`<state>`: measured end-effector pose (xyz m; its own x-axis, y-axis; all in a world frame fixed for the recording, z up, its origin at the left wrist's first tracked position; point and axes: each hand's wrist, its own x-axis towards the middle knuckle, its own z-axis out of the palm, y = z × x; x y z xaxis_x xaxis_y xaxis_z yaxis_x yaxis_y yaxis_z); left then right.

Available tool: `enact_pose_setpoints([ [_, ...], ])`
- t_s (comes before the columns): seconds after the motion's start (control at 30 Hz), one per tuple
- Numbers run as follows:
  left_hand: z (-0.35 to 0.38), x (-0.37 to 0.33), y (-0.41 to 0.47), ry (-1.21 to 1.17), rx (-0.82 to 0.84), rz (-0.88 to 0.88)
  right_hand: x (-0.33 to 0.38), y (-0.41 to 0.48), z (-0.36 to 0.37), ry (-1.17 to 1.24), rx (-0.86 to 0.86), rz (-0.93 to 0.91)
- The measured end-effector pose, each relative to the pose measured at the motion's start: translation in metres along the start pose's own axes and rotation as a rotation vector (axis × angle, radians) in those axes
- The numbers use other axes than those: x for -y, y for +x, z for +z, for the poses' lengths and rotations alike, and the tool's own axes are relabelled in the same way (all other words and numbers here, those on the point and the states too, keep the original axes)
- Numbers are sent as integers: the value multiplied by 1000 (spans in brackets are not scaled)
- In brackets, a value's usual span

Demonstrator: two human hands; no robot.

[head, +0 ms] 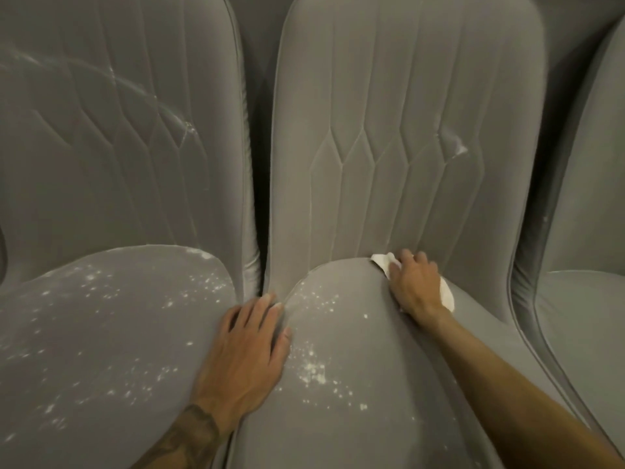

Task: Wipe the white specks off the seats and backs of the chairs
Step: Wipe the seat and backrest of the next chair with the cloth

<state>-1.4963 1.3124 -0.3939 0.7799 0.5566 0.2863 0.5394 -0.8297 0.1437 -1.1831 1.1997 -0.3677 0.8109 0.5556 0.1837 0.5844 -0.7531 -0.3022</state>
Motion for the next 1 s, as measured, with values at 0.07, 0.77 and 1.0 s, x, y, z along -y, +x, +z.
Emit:
enact_pose_setpoints([
  [0.07,-1,-1,0,-1,11,2,30,-1,6,46,20,-12],
  [0.77,-1,3,-1,-25,-2,4,24,-14,7,60,66,-340],
  [1.0,0,0,-1,-12,-19,2,18,1,11,128,-83,11],
])
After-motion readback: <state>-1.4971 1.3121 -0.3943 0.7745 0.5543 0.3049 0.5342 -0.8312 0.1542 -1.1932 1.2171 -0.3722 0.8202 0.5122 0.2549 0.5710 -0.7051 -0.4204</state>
